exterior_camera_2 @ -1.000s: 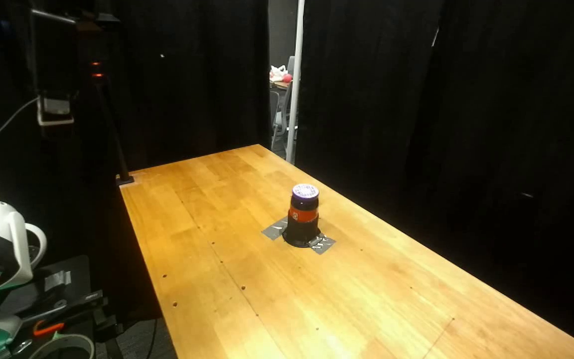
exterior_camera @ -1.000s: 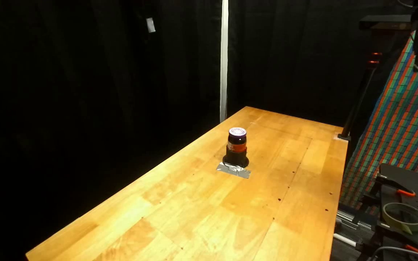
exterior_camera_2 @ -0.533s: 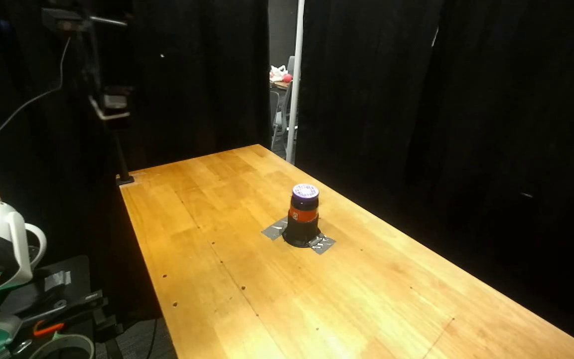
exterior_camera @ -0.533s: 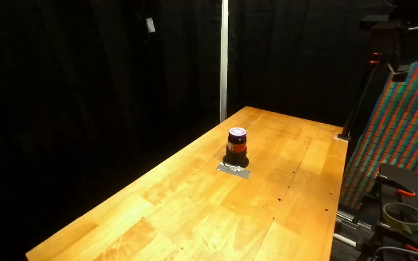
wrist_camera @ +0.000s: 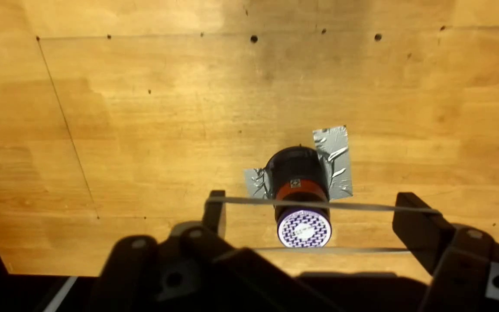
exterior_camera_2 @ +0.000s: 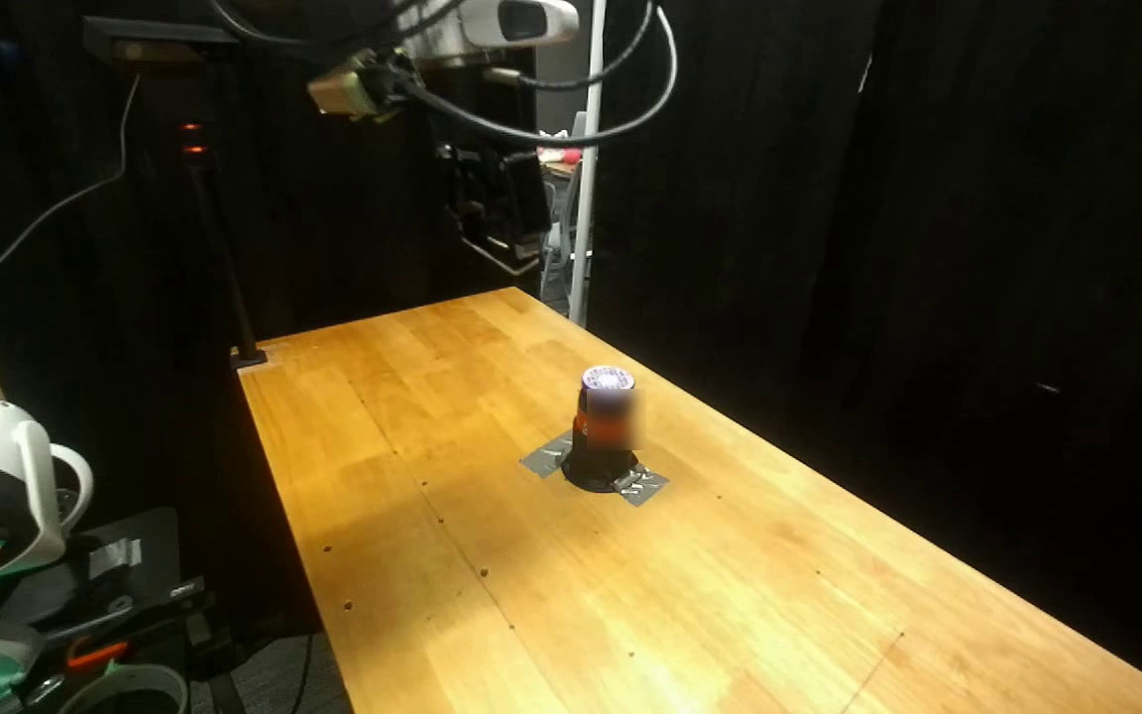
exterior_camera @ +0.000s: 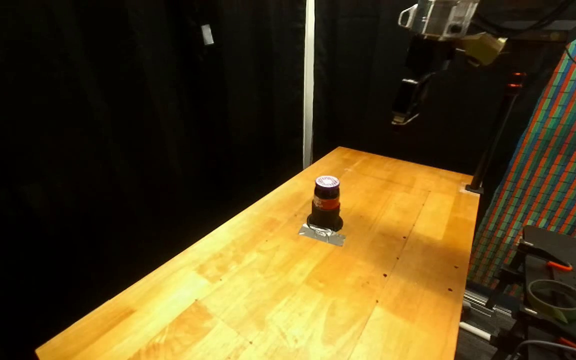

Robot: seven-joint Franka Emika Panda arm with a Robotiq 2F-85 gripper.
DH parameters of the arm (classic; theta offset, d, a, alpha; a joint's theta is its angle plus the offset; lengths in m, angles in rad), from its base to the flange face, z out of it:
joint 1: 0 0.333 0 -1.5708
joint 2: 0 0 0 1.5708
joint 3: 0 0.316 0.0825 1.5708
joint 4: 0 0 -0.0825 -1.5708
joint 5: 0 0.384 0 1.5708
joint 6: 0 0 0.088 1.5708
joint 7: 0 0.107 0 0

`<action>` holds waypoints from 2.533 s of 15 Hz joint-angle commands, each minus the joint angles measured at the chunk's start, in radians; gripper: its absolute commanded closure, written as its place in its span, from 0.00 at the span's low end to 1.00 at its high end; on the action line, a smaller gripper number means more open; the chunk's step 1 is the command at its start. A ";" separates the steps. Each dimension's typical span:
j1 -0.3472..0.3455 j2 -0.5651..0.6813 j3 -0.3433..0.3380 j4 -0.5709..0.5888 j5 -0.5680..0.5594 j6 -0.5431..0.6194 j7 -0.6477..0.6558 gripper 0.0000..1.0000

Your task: Put the rubber band on the cup

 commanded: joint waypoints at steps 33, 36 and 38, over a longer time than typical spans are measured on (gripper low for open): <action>0.090 0.749 -0.109 0.582 0.063 -0.027 0.082 0.00; 0.076 0.711 -0.100 0.552 0.098 -0.083 0.041 0.00; 0.062 0.701 -0.088 0.535 0.133 -0.114 0.005 0.00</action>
